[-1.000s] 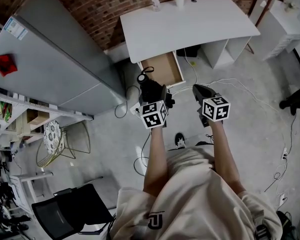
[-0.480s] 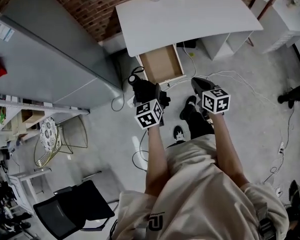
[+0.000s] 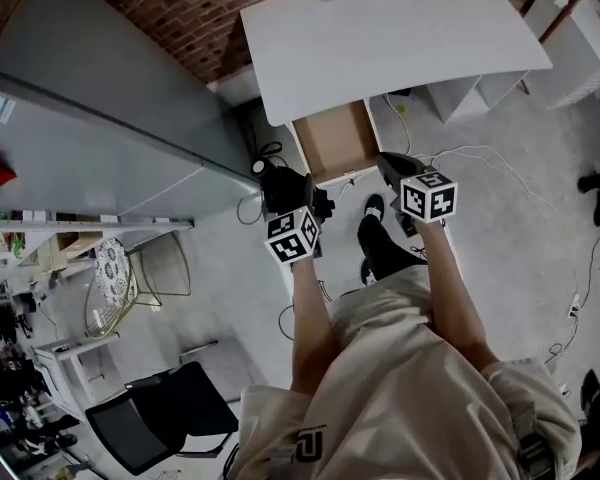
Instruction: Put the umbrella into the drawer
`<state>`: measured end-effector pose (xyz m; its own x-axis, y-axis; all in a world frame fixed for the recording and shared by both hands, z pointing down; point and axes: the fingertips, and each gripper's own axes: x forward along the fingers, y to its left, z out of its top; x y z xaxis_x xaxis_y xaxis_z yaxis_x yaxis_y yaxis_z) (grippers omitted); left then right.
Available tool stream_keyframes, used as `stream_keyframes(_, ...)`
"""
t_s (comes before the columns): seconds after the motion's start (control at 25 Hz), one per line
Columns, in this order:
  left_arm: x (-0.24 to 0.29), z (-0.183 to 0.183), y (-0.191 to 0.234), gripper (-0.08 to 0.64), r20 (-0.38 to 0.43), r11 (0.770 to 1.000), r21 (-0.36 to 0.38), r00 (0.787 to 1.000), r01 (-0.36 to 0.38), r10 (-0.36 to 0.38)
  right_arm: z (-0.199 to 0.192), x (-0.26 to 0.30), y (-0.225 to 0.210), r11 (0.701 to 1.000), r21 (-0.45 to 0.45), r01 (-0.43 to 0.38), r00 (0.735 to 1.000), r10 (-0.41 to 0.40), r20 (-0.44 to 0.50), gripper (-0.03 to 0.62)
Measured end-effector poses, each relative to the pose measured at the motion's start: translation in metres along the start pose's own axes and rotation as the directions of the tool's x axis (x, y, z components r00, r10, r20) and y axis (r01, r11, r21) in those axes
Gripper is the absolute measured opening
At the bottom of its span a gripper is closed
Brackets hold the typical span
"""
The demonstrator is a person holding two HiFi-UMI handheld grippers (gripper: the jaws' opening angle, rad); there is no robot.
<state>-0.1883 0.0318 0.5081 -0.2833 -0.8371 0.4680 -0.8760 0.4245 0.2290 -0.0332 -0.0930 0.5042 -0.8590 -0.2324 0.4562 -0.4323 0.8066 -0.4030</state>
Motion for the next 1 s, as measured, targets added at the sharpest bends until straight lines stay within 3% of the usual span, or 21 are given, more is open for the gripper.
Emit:
stream_keyframes(0.16, 0.040, -0.001, 0.006, 0.278, -0.055, 1.000, 0.022, 0.999, 0.001, 0.000, 0.023, 0.031, -0.017, 0.999, 0.023, -0.026, 1.000, 0.026, 0.005, 0.069)
stream_keyframes(0.4, 0.111, -0.001, -0.011, 0.278, -0.154, 0.995, 0.071, 0.987, 0.064, -0.052, 0.043, 0.068, -0.057, 0.994, 0.102, -0.043, 0.999, 0.043, 0.006, 0.067)
stream_keyframes(0.68, 0.169, -0.002, -0.035, 0.278, -0.269, 0.971, 0.179, 0.957, 0.159, -0.107, 0.043, 0.093, -0.110, 0.976, 0.216, 0.011, 1.000, -0.011, 0.000, 0.069)
stream_keyframes(0.8, 0.184, -0.010, -0.039, 0.278, -0.291, 0.971, 0.166, 0.949, 0.175, -0.121, 0.040, 0.098, -0.126, 0.971, 0.236, 0.026, 1.000, -0.027, 0.002, 0.067)
stream_keyframes(1.0, 0.182, -0.041, -0.041, 0.278, -0.394, 0.950, 0.179, 0.903, 0.257, -0.171, 0.004, 0.081, -0.118, 0.953, 0.287, 0.092, 0.996, -0.088, -0.027, 0.067)
